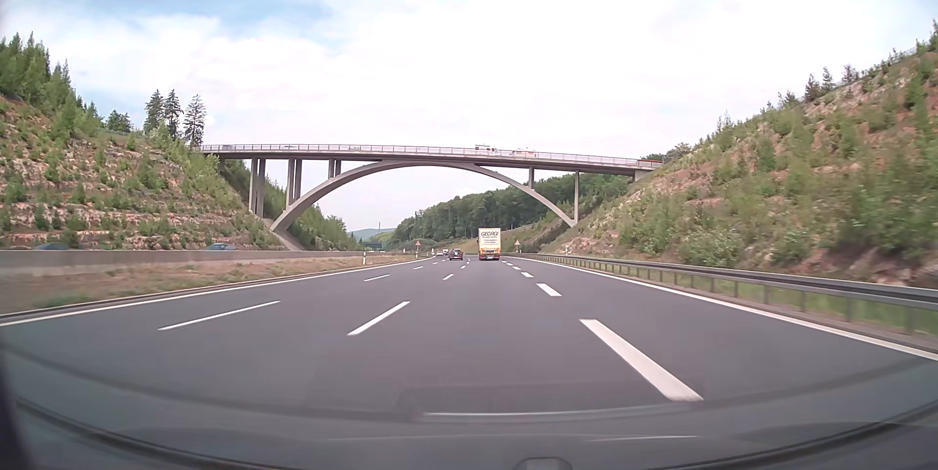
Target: Follow the waypoints while adhering to traffic rules and regulations
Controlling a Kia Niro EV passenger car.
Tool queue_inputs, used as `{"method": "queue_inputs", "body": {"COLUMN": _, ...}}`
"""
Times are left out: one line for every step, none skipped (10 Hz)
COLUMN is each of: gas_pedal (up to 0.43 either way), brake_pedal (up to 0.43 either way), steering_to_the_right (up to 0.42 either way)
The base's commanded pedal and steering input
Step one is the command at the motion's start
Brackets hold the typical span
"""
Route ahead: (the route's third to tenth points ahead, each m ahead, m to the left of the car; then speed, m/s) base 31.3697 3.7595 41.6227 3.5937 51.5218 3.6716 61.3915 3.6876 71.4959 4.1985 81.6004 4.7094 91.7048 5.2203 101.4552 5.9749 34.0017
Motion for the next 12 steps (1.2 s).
{"method": "queue_inputs", "body": {"gas_pedal": 0.209, "brake_pedal": 0.0, "steering_to_the_right": -0.008}}
{"method": "queue_inputs", "body": {"gas_pedal": 0.209, "brake_pedal": 0.0, "steering_to_the_right": -0.011}}
{"method": "queue_inputs", "body": {"gas_pedal": 0.209, "brake_pedal": 0.0, "steering_to_the_right": -0.011}}
{"method": "queue_inputs", "body": {"gas_pedal": 0.209, "brake_pedal": 0.0, "steering_to_the_right": -0.011}}
{"method": "queue_inputs", "body": {"gas_pedal": 0.209, "brake_pedal": 0.0, "steering_to_the_right": -0.01}}
{"method": "queue_inputs", "body": {"gas_pedal": 0.209, "brake_pedal": 0.0, "steering_to_the_right": -0.01}}
{"method": "queue_inputs", "body": {"gas_pedal": 0.197, "brake_pedal": 0.0, "steering_to_the_right": -0.01}}
{"method": "queue_inputs", "body": {"gas_pedal": 0.197, "brake_pedal": 0.0, "steering_to_the_right": -0.009}}
{"method": "queue_inputs", "body": {"gas_pedal": 0.197, "brake_pedal": 0.0, "steering_to_the_right": -0.008}}
{"method": "queue_inputs", "body": {"gas_pedal": 0.197, "brake_pedal": 0.0, "steering_to_the_right": -0.008}}
{"method": "queue_inputs", "body": {"gas_pedal": 0.197, "brake_pedal": 0.0, "steering_to_the_right": -0.007}}
{"method": "queue_inputs", "body": {"gas_pedal": 0.197, "brake_pedal": 0.0, "steering_to_the_right": -0.007}}
